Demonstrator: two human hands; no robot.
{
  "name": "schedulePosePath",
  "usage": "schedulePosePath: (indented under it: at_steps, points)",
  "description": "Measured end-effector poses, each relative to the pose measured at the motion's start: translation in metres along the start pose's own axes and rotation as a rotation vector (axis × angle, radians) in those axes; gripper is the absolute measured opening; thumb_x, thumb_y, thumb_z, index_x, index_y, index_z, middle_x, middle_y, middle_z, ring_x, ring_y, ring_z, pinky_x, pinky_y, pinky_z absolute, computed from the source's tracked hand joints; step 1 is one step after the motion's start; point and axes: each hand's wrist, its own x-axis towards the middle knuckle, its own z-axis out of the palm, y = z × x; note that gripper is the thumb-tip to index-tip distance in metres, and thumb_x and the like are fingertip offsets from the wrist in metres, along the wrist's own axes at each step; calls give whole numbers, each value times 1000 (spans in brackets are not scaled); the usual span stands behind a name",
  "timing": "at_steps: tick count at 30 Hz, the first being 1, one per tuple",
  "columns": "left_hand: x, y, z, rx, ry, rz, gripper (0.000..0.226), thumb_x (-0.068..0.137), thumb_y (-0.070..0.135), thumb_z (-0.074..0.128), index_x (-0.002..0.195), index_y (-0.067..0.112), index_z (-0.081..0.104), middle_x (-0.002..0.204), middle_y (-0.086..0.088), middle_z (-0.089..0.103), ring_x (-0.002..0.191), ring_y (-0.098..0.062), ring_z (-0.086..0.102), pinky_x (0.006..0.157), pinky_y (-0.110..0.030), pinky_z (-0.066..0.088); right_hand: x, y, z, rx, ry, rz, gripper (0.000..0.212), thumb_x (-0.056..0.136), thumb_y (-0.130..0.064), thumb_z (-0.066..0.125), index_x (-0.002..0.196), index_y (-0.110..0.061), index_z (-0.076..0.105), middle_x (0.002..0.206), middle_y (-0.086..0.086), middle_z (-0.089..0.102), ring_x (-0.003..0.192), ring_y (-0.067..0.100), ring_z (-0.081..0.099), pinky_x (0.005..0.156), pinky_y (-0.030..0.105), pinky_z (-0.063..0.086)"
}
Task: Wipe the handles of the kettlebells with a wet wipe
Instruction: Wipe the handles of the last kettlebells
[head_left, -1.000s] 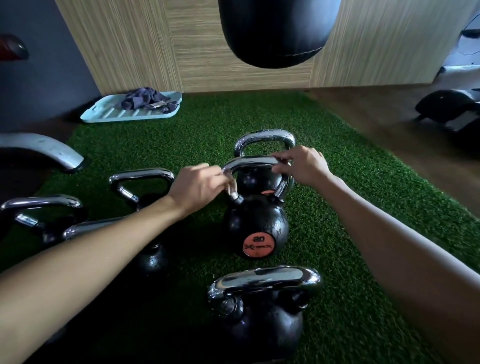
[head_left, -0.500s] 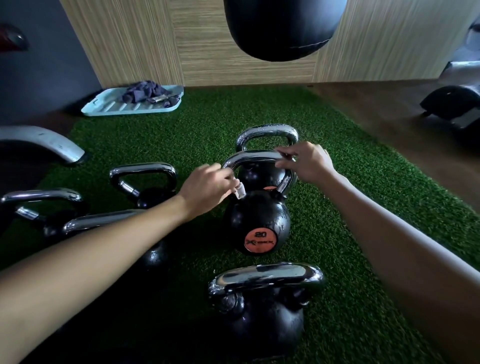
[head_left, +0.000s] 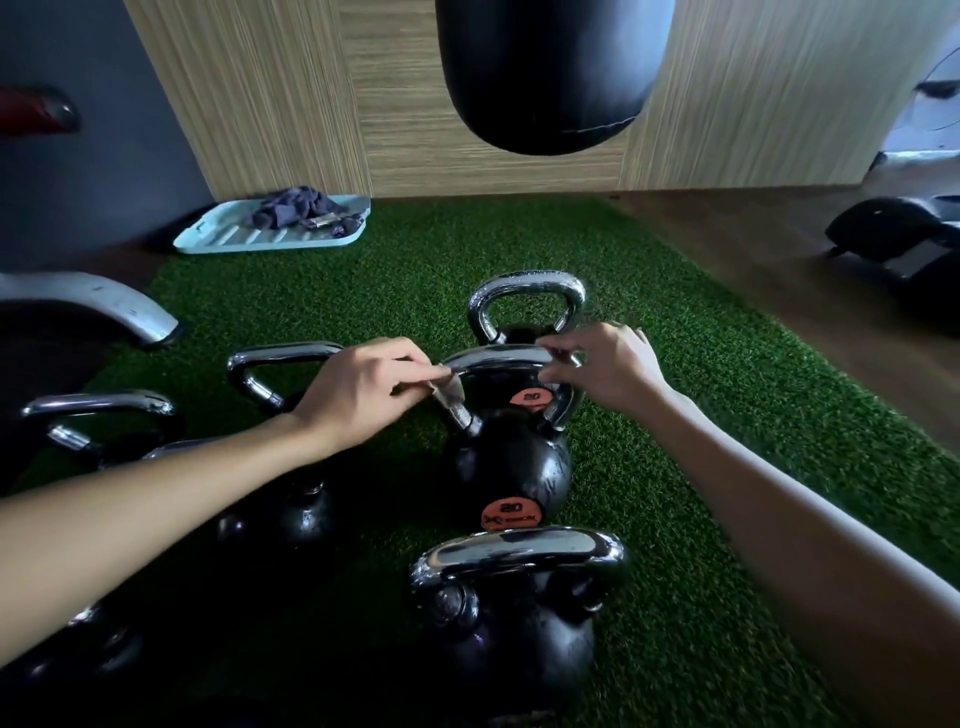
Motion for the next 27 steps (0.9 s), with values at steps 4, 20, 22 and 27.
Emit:
schedulePosePath:
  at_steps: [4, 20, 22, 27]
  points:
    - [8, 22, -15, -149, 14, 38, 34, 80, 5, 84, 112, 16, 79, 97, 5, 75, 76, 18, 53, 66, 3, 33, -25, -15, -8, -26, -19, -8, 50, 74, -56, 78, 122, -46, 68, 120, -12, 73, 53, -11, 34, 62, 23, 35]
    - [55, 58, -24, -113, 62, 46, 59, 77, 34, 86, 129, 23, 59, 112, 19, 69, 69, 15, 51, 57, -3, 37, -37, -53, -35, 802, -235, 109, 47, 65, -35, 88, 106, -14, 80, 99, 6, 79, 98, 32, 74, 94, 44, 58]
    - [48, 57, -16, -59, 87, -43, 65, 76, 46, 86, 132, 28, 59, 114, 18, 66, 74, 19, 51, 56, -3, 36, -32, -43, -40, 739, -162, 143, 40, 69, -34, 86, 106, -18, 80, 100, -1, 79, 100, 25, 73, 92, 40, 56]
    - [43, 46, 9, 221, -264, -278, 76, 74, 46, 87, 143, 37, 56, 118, 9, 68, 96, -17, 68, 67, -28, 54, -15, -23, -81, 552, -97, 187, 34, 69, -34, 88, 101, -25, 79, 93, -9, 77, 89, 16, 69, 81, 31, 54]
